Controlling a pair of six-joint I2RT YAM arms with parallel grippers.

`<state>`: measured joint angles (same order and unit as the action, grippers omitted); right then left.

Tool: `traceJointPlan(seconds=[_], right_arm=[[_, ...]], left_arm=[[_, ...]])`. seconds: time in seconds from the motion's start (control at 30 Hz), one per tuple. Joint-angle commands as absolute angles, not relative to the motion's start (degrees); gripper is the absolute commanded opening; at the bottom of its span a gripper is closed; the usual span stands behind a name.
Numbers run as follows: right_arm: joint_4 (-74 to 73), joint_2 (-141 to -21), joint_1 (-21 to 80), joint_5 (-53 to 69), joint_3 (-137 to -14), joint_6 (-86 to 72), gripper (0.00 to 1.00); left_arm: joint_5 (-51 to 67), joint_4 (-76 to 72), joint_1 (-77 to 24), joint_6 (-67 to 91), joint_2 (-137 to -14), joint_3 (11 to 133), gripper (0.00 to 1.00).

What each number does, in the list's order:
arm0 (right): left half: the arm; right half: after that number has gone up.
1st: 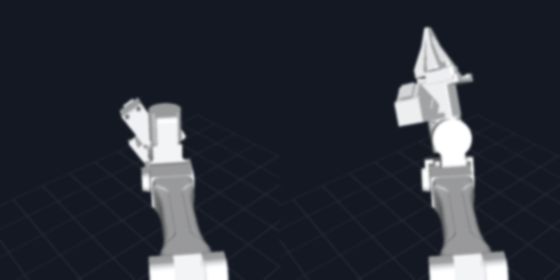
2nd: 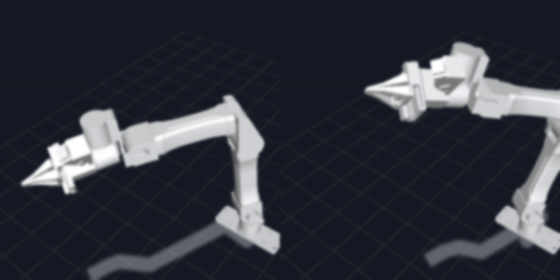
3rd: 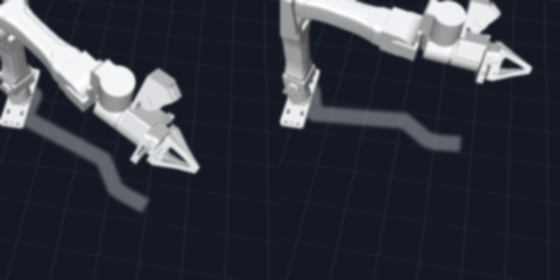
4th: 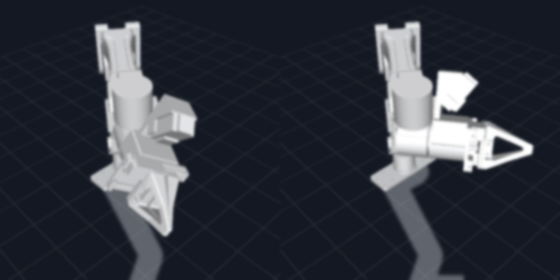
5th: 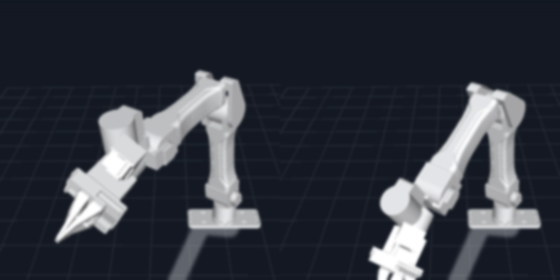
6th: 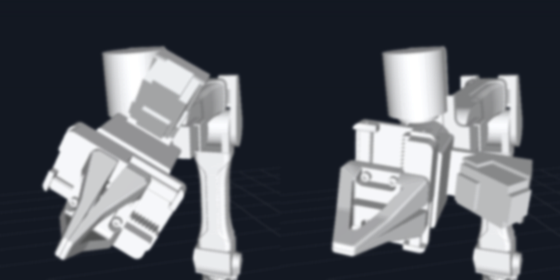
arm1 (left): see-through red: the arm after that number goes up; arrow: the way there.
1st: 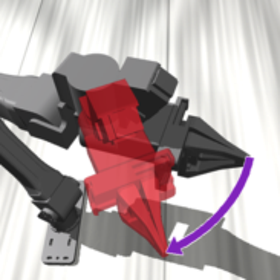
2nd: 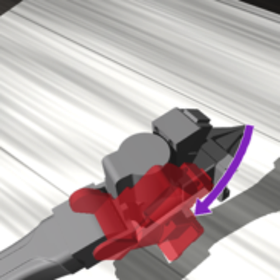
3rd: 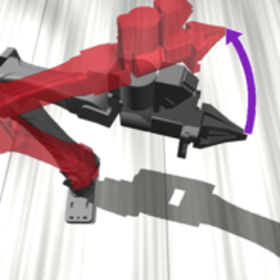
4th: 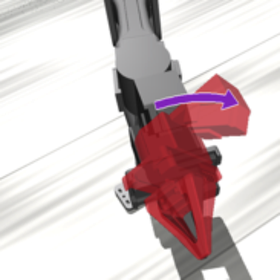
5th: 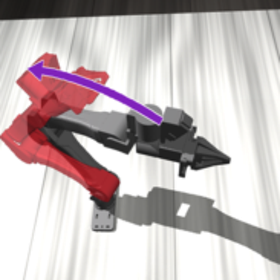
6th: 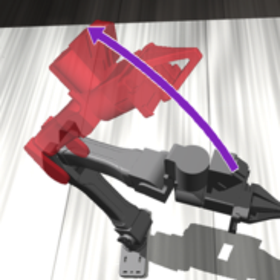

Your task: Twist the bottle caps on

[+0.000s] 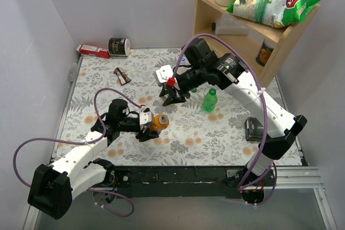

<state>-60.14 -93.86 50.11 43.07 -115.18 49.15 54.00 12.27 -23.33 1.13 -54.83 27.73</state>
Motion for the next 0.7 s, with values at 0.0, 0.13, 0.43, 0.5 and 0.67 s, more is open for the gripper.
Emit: traceJointPlan(seconds=[0.0,0.13,0.43,0.5,0.67], right_arm=[[-67.4,-96.67,50.27,44.82,-120.06,56.15,0.3],[-69.43,-96.33,50.45,46.23,-119.18,57.73,0.29],[-70.58,-91.85,52.03,45.26,-111.71,59.77,0.29],[-70.23,-91.14,52.47,44.83,-110.57,59.85,0.29],[-68.91,-90.44,53.17,44.3,-108.9,59.41,0.29]], left_arm=[[50.37,6.95,-27.06,6.15,-55.37,29.8,0.0],[48.69,6.59,-29.53,8.95,-54.67,28.92,0.0],[48.43,3.08,-30.15,17.84,-51.94,25.22,0.0],[48.69,2.99,-30.15,17.75,-52.03,25.84,0.0],[48.69,1.94,-30.15,17.49,-53.17,27.33,0.0]])
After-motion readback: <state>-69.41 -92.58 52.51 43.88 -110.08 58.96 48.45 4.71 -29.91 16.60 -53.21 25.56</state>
